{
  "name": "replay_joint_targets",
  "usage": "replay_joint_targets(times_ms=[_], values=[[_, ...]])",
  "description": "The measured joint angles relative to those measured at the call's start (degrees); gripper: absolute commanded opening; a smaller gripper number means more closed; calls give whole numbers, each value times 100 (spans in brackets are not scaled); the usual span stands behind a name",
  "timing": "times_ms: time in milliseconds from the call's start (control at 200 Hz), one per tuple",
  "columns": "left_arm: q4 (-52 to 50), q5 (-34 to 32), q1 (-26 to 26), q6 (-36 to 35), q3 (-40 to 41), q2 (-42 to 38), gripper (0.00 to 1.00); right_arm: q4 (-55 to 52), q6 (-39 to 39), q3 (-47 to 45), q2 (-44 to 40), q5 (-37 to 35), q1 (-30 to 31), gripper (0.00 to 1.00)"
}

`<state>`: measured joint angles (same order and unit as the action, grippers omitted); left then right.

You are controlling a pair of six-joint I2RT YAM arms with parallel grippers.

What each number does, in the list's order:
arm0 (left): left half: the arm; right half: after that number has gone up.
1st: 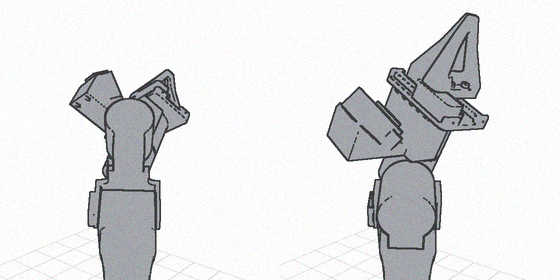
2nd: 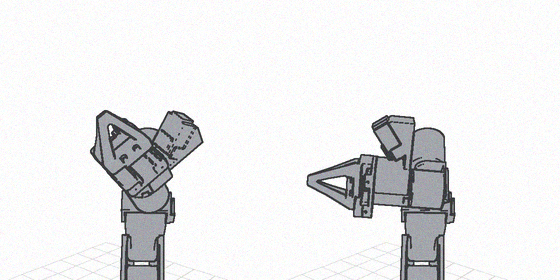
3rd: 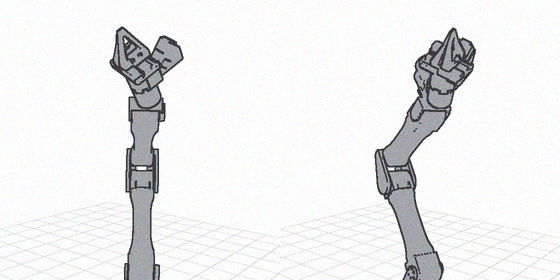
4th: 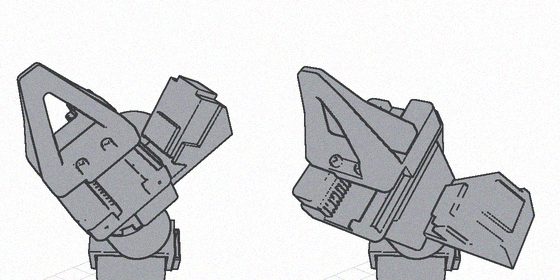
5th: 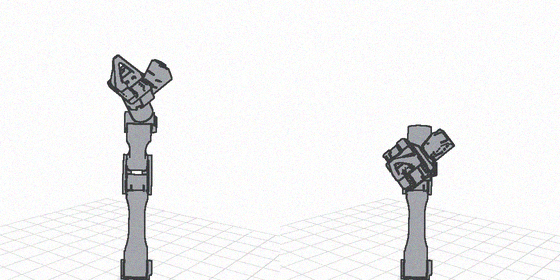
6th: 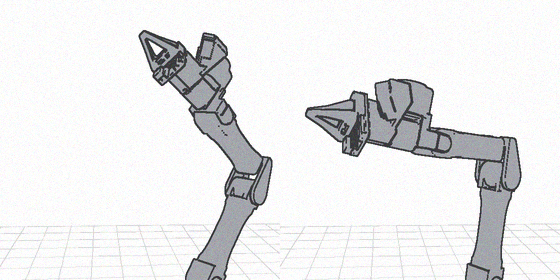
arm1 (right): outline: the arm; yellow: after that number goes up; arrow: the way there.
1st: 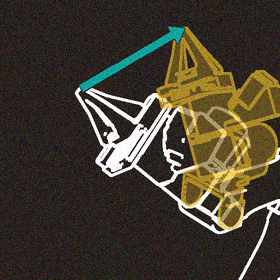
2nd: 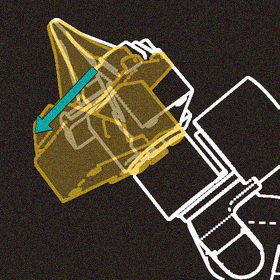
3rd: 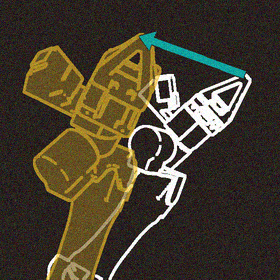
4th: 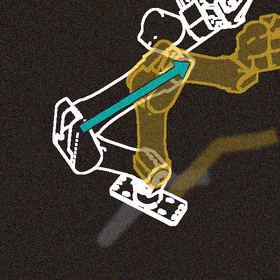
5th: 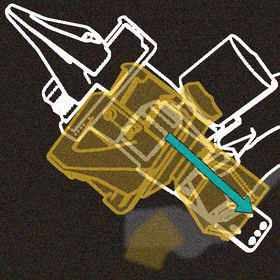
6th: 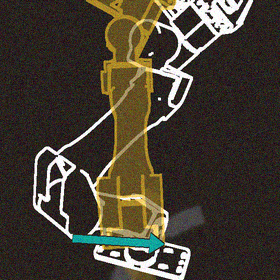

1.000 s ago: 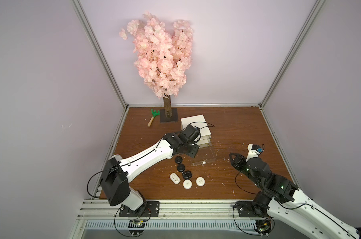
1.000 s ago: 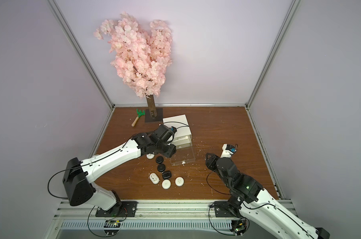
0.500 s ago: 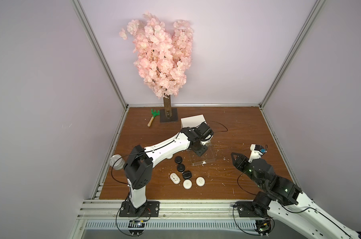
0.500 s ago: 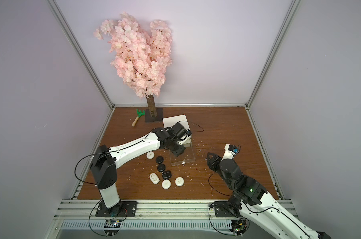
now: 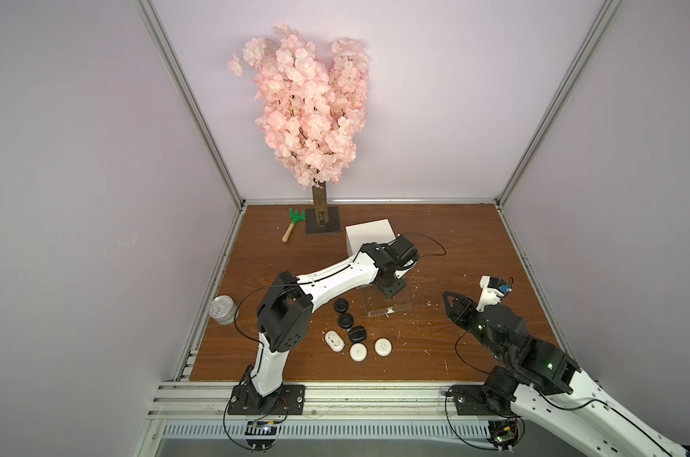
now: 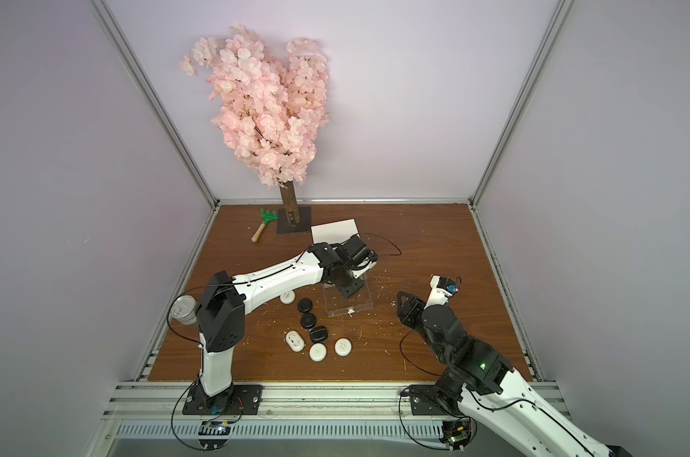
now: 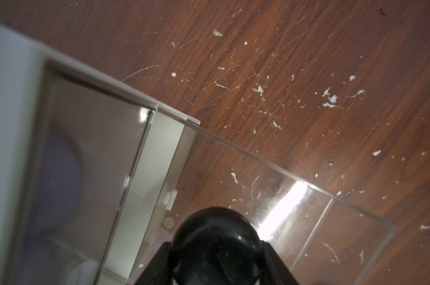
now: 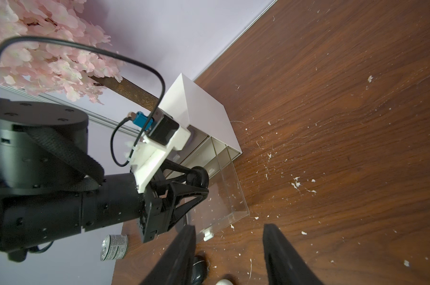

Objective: Put the bluetooth earphones in the drawer according to color
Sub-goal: Place the bluetooth earphone in the drawer.

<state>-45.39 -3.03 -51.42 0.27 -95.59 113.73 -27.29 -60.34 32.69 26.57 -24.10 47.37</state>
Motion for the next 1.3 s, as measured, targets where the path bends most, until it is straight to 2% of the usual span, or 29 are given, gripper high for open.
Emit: replay_joint_targets(times_ms=[706,956,1301], values=[[-15,-120,-20,-35,-496,658,56,-4,7,-59,-101,-2,-26,53],[-28,-160,-31,-74,-621,664,65,-2,17,-59,-94,-2,-26,54],[-96,-236,-59,-68,-612,446,66,-2,57,-55,-83,2,-37,55]])
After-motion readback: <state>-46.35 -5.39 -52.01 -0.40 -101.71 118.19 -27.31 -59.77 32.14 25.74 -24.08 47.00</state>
